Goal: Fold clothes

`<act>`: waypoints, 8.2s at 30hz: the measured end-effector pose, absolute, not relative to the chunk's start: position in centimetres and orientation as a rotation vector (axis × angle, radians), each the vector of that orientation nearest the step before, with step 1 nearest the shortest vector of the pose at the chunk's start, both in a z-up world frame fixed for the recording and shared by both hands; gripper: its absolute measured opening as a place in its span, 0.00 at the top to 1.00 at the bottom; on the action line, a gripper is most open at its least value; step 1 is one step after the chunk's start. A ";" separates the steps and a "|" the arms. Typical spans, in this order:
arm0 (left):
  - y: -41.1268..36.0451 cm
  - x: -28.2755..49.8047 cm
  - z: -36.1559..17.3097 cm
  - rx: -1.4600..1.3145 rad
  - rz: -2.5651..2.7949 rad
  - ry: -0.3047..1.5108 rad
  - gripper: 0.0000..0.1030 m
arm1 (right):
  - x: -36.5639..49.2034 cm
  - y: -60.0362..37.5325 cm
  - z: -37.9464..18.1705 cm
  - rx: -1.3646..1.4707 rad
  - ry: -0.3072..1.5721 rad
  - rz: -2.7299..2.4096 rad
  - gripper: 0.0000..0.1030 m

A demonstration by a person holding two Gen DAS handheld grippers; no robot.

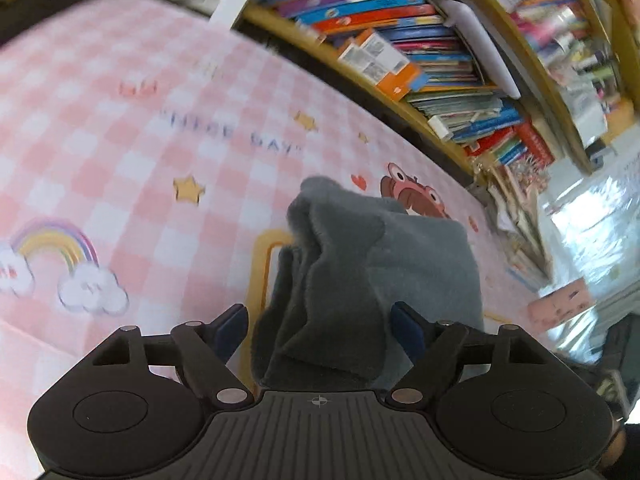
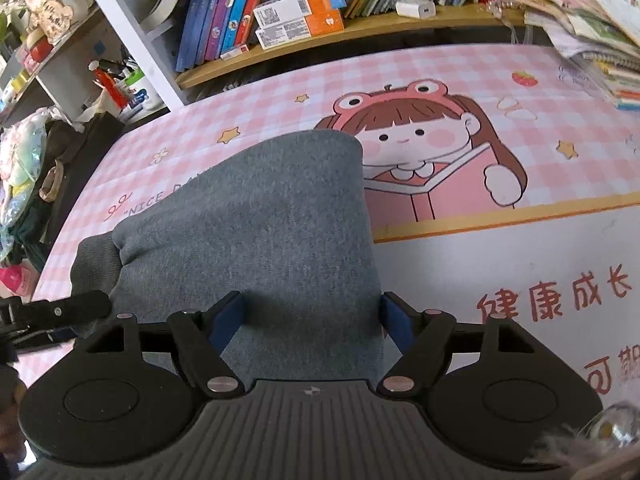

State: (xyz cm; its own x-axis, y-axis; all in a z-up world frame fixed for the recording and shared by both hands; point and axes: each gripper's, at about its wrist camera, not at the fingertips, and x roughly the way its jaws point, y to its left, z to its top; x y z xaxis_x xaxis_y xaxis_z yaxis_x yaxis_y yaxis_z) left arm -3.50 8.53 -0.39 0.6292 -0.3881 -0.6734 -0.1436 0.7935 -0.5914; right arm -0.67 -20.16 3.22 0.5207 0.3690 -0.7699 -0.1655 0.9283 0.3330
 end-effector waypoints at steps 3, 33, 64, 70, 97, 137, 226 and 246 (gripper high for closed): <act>9.0 -3.2 -1.7 -0.756 -0.172 0.919 0.22 | -0.3 -20.9 2.6 0.297 1.004 0.324 0.28; 8.2 -1.3 -2.9 -0.792 -0.254 0.999 0.38 | 0.3 -22.0 1.3 0.471 1.076 0.354 0.37; 9.2 -2.1 -0.4 -0.684 -0.388 0.893 0.49 | -3.2 -18.1 5.0 0.309 0.916 0.409 0.67; 10.4 -2.9 -0.6 -0.672 -0.425 0.907 0.49 | -5.1 -16.7 5.2 0.300 0.918 0.365 0.67; 9.8 -3.5 0.0 -0.645 -0.374 0.876 0.49 | -4.6 -16.7 4.8 0.293 0.918 0.412 0.67; 0.9 15.4 2.3 -0.583 -0.334 0.811 0.48 | 15.7 -26.2 5.0 0.293 0.818 0.481 0.67; -3.6 7.0 1.4 -0.046 0.024 0.686 0.01 | 6.3 -21.3 3.6 0.016 0.671 0.168 0.04; -3.3 6.3 1.7 -0.035 0.035 0.675 0.00 | 5.9 -21.1 3.8 0.010 0.672 0.159 0.01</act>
